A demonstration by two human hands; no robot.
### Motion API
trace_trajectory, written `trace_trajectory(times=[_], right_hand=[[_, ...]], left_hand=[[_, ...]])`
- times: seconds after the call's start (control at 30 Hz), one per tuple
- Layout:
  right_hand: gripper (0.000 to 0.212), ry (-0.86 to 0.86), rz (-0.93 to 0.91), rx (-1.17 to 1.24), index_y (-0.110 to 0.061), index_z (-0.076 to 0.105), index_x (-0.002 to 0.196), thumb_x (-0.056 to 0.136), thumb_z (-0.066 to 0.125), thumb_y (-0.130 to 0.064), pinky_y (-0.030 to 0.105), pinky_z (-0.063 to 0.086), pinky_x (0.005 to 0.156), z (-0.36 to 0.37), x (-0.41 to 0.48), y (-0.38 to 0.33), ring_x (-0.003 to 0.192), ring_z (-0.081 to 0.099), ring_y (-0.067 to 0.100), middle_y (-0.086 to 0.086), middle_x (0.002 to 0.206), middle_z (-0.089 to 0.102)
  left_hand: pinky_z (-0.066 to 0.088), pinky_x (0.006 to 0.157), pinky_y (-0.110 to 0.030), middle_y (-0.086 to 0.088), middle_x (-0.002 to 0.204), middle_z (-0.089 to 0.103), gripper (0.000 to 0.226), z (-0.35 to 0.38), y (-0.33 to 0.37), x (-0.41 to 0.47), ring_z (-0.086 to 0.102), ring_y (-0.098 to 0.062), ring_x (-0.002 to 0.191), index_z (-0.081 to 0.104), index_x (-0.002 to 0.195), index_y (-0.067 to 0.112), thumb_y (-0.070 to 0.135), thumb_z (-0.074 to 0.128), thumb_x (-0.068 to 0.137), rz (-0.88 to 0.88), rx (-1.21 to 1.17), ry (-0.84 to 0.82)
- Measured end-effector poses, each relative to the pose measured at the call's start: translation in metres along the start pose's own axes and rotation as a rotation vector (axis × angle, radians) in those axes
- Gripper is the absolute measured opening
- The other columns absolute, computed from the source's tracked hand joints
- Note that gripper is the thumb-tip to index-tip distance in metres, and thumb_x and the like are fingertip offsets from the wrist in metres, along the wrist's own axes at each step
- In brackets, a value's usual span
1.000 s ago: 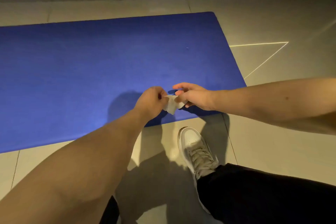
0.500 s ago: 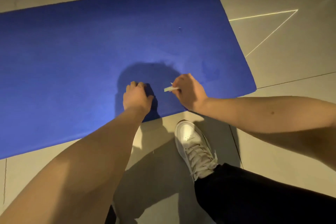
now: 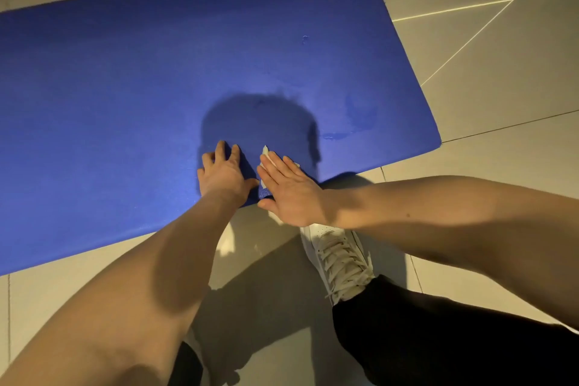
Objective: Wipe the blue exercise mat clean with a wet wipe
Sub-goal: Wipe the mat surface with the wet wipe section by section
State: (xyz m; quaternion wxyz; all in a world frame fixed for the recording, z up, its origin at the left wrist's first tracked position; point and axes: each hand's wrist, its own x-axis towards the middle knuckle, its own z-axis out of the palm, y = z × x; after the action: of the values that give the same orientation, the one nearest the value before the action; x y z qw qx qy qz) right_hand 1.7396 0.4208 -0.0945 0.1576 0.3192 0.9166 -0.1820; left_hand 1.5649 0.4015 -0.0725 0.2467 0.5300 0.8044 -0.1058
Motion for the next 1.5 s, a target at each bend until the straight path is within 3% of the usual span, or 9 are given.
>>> trace_trajectory(times=[0.13, 0.4, 0.6, 0.7, 0.83, 1.03, 1.23, 1.37, 1.5], right_hand=[[0.085, -0.002, -0.139, -0.128, -0.009, 0.005, 0.163, 0.096, -0.003, -0.061, 0.044, -0.002, 0.128, 0.002, -0.009, 0.039, 0.157, -0.012, 0.026, 0.011, 0.17, -0.009], [0.085, -0.052, -0.031, 0.05, -0.014, -0.011, 0.162, 0.099, 0.02, -0.063, 0.037, -0.009, 0.127, -0.009, -0.035, 0.081, 0.153, -0.024, 0.015, 0.002, 0.167, -0.025], [0.097, -0.08, -0.19, -0.061, -0.003, -0.003, 0.161, 0.09, -0.011, -0.068, 0.044, -0.005, 0.127, -0.006, 0.002, 0.023, 0.154, -0.022, 0.027, 0.016, 0.167, -0.022], [0.091, -0.125, -0.3, -0.074, -0.008, -0.003, 0.162, 0.091, -0.008, -0.066, 0.04, -0.007, 0.127, -0.01, 0.011, 0.011, 0.154, -0.023, 0.021, 0.009, 0.168, -0.018], [0.077, -0.122, -0.468, -0.132, -0.006, 0.017, 0.161, 0.105, 0.007, -0.058, 0.052, 0.014, 0.126, -0.017, -0.001, 0.062, 0.157, 0.002, 0.027, 0.013, 0.17, 0.006], [0.07, -0.119, -0.429, -0.142, -0.014, -0.005, 0.163, 0.11, 0.034, -0.04, 0.049, 0.007, 0.128, -0.029, -0.041, 0.122, 0.157, -0.011, 0.015, -0.001, 0.17, -0.016], [0.077, -0.147, -0.429, -0.075, -0.008, -0.003, 0.162, 0.106, 0.017, -0.057, 0.044, -0.005, 0.128, -0.017, -0.014, 0.075, 0.155, -0.021, 0.017, 0.006, 0.169, -0.021], [0.077, -0.061, -0.466, -0.139, -0.002, 0.017, 0.161, 0.104, 0.02, -0.054, 0.047, 0.007, 0.128, -0.006, 0.005, 0.051, 0.157, -0.002, 0.028, 0.015, 0.17, 0.003], [0.077, -0.09, -0.419, -0.09, -0.01, -0.001, 0.163, 0.105, 0.015, -0.058, 0.044, 0.0, 0.128, -0.013, -0.007, 0.071, 0.156, -0.016, 0.018, 0.005, 0.17, -0.016]], left_hand=[[0.027, 0.112, -0.043, -0.002, 0.163, 0.011, 0.089, -0.006, -0.008, 0.002, 0.018, -0.032, 0.143, 0.024, 0.157, 0.027, 0.052, 0.07, 0.085, 0.055, 0.034, 0.015], [0.032, 0.111, -0.049, -0.007, 0.162, 0.01, 0.112, -0.002, -0.024, 0.001, 0.017, -0.035, 0.144, 0.018, 0.156, 0.026, 0.076, 0.069, 0.07, -0.175, 0.005, 0.017], [0.03, 0.112, -0.048, -0.006, 0.163, 0.007, 0.115, -0.004, -0.022, 0.006, 0.016, -0.036, 0.145, 0.011, 0.158, 0.027, 0.078, 0.067, 0.072, -0.192, 0.032, -0.03], [0.027, 0.115, -0.05, -0.006, 0.164, 0.002, 0.111, -0.005, -0.024, 0.006, 0.012, -0.037, 0.146, 0.006, 0.159, 0.028, 0.074, 0.065, 0.077, -0.182, 0.027, -0.051], [0.025, 0.117, -0.049, -0.005, 0.165, -0.002, 0.108, -0.009, -0.024, 0.005, 0.01, -0.037, 0.147, 0.003, 0.159, 0.03, 0.07, 0.065, 0.081, -0.189, 0.028, -0.086], [0.023, 0.117, -0.049, -0.005, 0.165, -0.004, 0.109, -0.006, -0.024, 0.003, 0.008, -0.036, 0.148, 0.003, 0.159, 0.031, 0.071, 0.065, 0.08, -0.189, 0.017, -0.072], [0.022, 0.117, -0.05, -0.005, 0.165, -0.004, 0.108, -0.005, -0.024, 0.005, 0.008, -0.037, 0.148, 0.003, 0.159, 0.031, 0.071, 0.065, 0.08, -0.191, 0.013, -0.063], [0.021, 0.118, -0.05, -0.006, 0.166, -0.005, 0.107, -0.004, -0.023, 0.004, 0.007, -0.037, 0.149, 0.002, 0.159, 0.03, 0.071, 0.063, 0.081, -0.195, 0.025, -0.055], [0.021, 0.118, -0.05, -0.005, 0.166, -0.006, 0.108, -0.005, -0.022, 0.004, 0.006, -0.037, 0.149, 0.002, 0.159, 0.031, 0.071, 0.065, 0.081, -0.203, 0.01, -0.066]])
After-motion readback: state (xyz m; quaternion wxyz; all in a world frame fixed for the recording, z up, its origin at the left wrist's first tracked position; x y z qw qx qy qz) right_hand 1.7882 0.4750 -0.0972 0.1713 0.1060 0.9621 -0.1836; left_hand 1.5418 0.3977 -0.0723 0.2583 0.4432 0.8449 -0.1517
